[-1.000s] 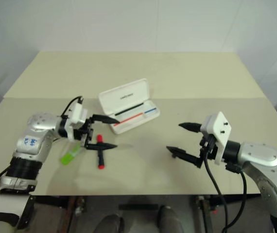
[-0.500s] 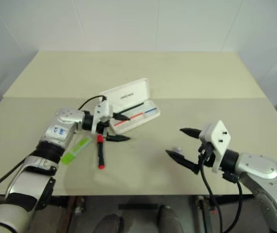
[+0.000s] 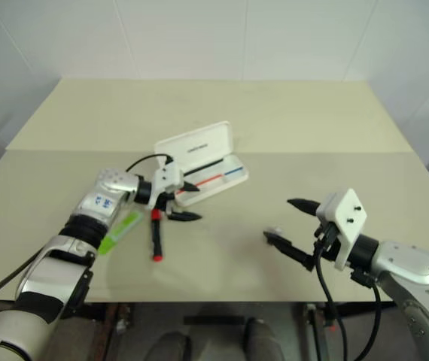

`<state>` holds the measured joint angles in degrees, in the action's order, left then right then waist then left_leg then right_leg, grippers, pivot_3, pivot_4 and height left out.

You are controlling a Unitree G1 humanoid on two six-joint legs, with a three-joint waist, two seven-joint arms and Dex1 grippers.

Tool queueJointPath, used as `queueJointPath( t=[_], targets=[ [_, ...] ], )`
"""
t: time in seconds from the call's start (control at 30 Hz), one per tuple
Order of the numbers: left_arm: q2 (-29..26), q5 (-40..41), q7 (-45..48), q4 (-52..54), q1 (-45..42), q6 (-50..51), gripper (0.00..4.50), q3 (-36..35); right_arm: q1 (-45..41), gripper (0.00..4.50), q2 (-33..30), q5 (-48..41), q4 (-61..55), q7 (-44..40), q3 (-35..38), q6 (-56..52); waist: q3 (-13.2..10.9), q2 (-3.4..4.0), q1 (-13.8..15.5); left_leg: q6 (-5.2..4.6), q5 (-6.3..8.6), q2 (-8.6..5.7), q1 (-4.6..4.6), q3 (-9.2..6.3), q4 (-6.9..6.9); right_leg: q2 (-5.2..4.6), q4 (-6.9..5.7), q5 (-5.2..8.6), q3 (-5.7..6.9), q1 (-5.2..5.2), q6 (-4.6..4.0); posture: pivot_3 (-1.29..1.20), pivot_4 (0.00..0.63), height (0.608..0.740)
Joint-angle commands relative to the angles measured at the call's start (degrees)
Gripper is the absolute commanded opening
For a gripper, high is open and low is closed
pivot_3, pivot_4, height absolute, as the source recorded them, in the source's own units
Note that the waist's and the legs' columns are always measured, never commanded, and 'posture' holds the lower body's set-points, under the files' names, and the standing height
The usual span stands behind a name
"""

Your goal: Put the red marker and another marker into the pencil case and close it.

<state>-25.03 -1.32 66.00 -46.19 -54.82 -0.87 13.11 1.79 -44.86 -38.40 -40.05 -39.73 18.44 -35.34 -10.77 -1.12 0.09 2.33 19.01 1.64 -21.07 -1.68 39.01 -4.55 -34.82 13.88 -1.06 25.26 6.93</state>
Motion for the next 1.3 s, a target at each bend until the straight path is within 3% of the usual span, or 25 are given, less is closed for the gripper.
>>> queueJointPath(
  t=[0.03,0.2,0.23,0.37,0.67,1.1,1.3],
  targets=[
    [0.3,-1.7,-1.6,-1.2,-1.8,-0.1,4.47,0.2,0.4,4.5,-0.6,-1.2,-2.4,0.5,2.1,0.0,0.0,0.0,0.0,-0.02,-0.01,0.0,0.01,0.0,0.0,0.0,-0.02,-0.01,0.0,0.0,-0.01,0.0,0.15,0.74],
    [0.5,-3.4,-2.4,-2.0,-2.2,1.8,4.47,1.0,3.7,4.5,-0.8,-2.4,-2.9,0.0,5.1,-0.7,0.0,-0.01,0.0,-0.1,-0.06,0.0,0.02,0.0,0.0,0.0,-0.06,-0.03,0.0,-0.02,-0.03,0.0,0.15,0.74],
    [0.5,-3.6,-2.4,-2.1,-2.3,1.9,4.28,1.1,4.8,4.5,-0.8,-2.2,-2.9,-0.3,5.7,-0.6,0.0,-0.01,0.0,-0.11,-0.07,0.0,0.03,0.0,0.0,0.0,-0.05,-0.03,0.0,-0.03,-0.03,0.0,0.15,0.74],
    [0.8,-3.8,-2.5,-2.1,-2.3,2.2,3.19,0.9,8.3,4.5,0.9,-3.2,-3.0,-0.1,9.2,0.6,0.0,-0.02,-0.1,-0.12,-0.07,0.0,0.14,-0.01,0.0,0.0,-0.02,-0.04,0.0,-0.2,-0.04,0.0,0.15,0.74],
    [1.4,-3.8,-3.5,-1.7,-1.5,1.8,0.02,0.3,14.7,4.5,3.8,-6.1,-5.3,-1.9,15.8,5.5,0.0,-0.06,0.0,-0.14,-0.05,0.0,0.61,0.0,-0.2,0.0,0.39,-0.04,0.01,-0.78,-0.02,0.0,0.15,0.74],
    [1.8,-1.1,-1.8,0.9,-2.0,-2.5,0.02,-2.1,13.9,4.5,0.7,-8.0,-6.1,-0.8,17.0,4.5,0.0,-0.07,0.9,-0.15,-0.05,0.0,0.57,-0.01,-0.25,0.0,0.55,-0.05,0.03,-0.8,-0.02,0.0,0.15,0.74],
    [-0.1,1.6,0.0,12.6,1.3,2.2,0.02,-3.6,13.3,4.5,0.0,-9.9,-7.2,0.8,17.7,3.6,0.0,-0.08,1.2,-0.15,-0.05,0.0,0.53,0.0,-0.38,0.0,0.7,-0.07,0.02,-0.79,0.03,0.0,0.15,0.74]
  ],
)
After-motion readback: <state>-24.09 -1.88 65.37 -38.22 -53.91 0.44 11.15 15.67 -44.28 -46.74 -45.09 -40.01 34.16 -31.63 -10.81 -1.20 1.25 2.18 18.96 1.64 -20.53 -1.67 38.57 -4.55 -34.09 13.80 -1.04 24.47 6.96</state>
